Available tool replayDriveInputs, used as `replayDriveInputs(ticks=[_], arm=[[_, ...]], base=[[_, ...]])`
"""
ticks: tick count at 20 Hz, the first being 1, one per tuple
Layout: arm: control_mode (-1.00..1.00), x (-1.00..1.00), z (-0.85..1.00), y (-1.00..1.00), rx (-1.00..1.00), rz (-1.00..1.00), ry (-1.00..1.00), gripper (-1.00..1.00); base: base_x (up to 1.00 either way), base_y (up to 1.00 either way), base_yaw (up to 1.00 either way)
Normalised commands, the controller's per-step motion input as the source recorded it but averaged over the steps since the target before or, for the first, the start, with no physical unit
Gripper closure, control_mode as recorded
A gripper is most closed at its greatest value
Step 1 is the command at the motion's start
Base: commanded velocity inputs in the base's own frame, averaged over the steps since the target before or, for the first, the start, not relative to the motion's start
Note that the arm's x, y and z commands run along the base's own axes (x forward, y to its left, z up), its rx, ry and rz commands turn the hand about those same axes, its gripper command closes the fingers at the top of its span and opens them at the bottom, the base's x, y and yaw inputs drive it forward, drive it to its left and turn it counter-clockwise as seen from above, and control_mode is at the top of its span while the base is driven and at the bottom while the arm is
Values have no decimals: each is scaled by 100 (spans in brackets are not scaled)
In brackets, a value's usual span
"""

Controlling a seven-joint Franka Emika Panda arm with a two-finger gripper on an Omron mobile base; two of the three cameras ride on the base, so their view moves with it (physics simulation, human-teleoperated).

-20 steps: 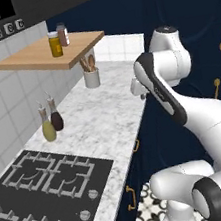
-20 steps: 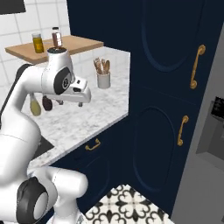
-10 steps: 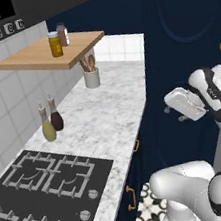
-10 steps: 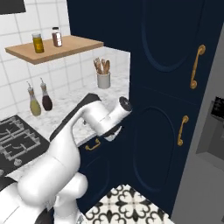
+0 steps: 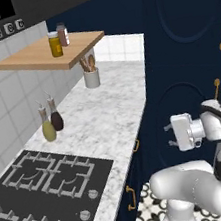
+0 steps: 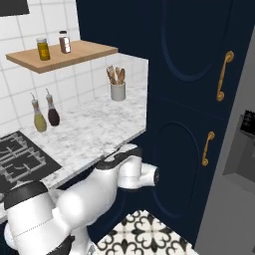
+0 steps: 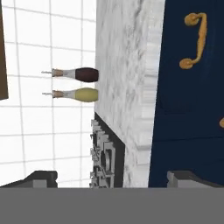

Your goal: Take a straw from the drawer in front and place it inside the glass cup on the dining counter.

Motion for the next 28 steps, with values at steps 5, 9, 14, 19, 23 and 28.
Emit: replayDriveInputs(ticks=[5,9,14,19,23,28], arm=[[-100,64,-51,0,23,0,7,-100],[-100,54,-56,0,8,0,3,-100],[-100,51,-54,0,3,0,3,-100],[-100,55,-35,0,10,0,3,-100],[-100,49,-47,0,12,0,5,-100],[-100,44,-44,4,7,0,3,-100]], base=[[0,0,0],[0,0,0],[0,0,0],[0,0,0],[0,0,0],[0,0,0]])
